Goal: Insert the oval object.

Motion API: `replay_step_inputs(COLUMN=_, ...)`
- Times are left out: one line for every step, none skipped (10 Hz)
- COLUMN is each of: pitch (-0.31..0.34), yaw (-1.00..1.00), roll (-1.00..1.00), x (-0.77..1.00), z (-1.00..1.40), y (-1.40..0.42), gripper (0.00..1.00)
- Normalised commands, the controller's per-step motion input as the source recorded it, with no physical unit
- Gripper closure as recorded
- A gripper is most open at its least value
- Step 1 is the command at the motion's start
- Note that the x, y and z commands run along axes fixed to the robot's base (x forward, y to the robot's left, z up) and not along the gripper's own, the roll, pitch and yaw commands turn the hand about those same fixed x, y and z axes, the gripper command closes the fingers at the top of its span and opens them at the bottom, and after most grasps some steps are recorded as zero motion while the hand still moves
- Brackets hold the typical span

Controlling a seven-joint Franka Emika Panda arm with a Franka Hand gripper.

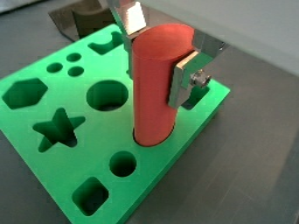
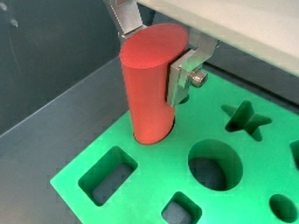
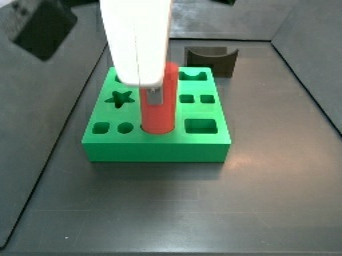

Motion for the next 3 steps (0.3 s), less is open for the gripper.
replay_step_inputs(pitch=-0.043, yaw=0.0, roll=0.0, x=0.0, z=-0.33, y=-0.1, gripper=1.0)
replay_step_inputs(pitch=-0.011, yaw=0.0, roll=-0.07, x=0.0, z=0.0, y=0.05, gripper=1.0)
replay_step_inputs(pitch=0.0, yaw=0.0, roll=0.0, x=0.0, z=0.0, y=0.0, gripper=1.0)
